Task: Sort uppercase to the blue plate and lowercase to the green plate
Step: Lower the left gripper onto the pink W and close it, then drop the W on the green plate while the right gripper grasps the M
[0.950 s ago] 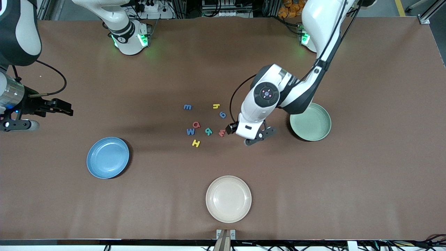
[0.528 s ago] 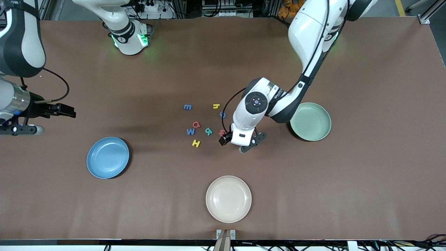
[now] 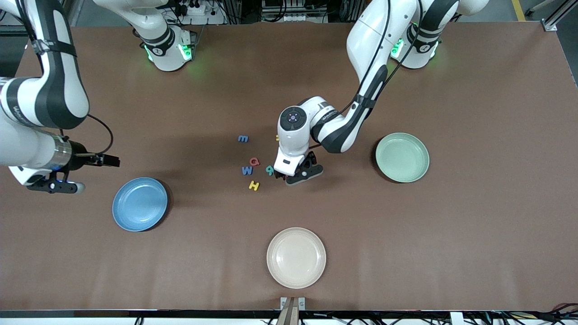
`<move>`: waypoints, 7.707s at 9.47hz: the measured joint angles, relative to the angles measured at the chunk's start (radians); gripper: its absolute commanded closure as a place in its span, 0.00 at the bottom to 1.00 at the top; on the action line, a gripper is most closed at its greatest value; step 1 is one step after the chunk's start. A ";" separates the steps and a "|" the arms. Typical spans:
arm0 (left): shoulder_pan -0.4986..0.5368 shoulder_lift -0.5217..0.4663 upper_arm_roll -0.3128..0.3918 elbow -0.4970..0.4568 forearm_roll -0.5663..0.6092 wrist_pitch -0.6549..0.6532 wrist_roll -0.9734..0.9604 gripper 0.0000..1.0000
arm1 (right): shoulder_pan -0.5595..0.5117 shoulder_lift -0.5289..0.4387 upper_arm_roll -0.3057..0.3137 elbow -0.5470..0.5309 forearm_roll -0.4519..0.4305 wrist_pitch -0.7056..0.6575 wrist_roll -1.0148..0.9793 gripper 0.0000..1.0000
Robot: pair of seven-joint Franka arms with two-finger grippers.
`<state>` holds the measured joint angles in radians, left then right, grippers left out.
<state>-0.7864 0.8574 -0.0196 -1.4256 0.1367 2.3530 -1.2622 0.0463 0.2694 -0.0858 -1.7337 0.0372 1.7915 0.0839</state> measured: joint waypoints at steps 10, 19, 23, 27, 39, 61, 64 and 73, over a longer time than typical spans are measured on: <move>-0.016 0.052 0.000 0.059 -0.088 0.000 -0.083 0.07 | 0.049 0.072 0.002 -0.004 0.103 0.073 0.282 0.00; -0.037 0.086 0.015 0.099 -0.167 -0.016 -0.145 0.26 | 0.073 0.110 -0.004 -0.004 0.103 0.091 0.322 0.00; -0.039 0.087 0.027 0.108 -0.173 -0.048 -0.146 0.41 | 0.072 0.110 -0.004 -0.003 0.103 0.091 0.322 0.00; -0.039 0.086 0.035 0.117 -0.174 -0.061 -0.146 0.47 | 0.072 0.110 -0.004 -0.002 0.103 0.091 0.322 0.00; -0.046 0.085 0.042 0.130 -0.178 -0.089 -0.146 0.83 | 0.081 0.110 -0.002 0.007 0.103 0.093 0.322 0.00; 0.360 -0.303 0.185 -0.070 -0.408 -0.636 0.634 0.91 | 0.583 0.394 0.008 -0.062 0.138 0.594 0.567 0.00; 0.367 -0.336 0.204 -0.363 -0.368 -0.347 0.749 0.92 | 0.590 0.394 0.007 -0.081 0.138 0.612 0.573 0.00; 0.393 -0.483 0.223 -0.707 -0.274 -0.101 0.804 0.37 | 0.597 0.376 0.005 -0.083 0.138 0.622 0.611 1.00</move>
<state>-0.3939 0.3743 0.2039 -2.1329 -0.1373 2.2524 -0.4578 0.6436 0.6455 -0.0813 -1.8168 0.1747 2.4137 0.6946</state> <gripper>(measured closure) 0.366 0.599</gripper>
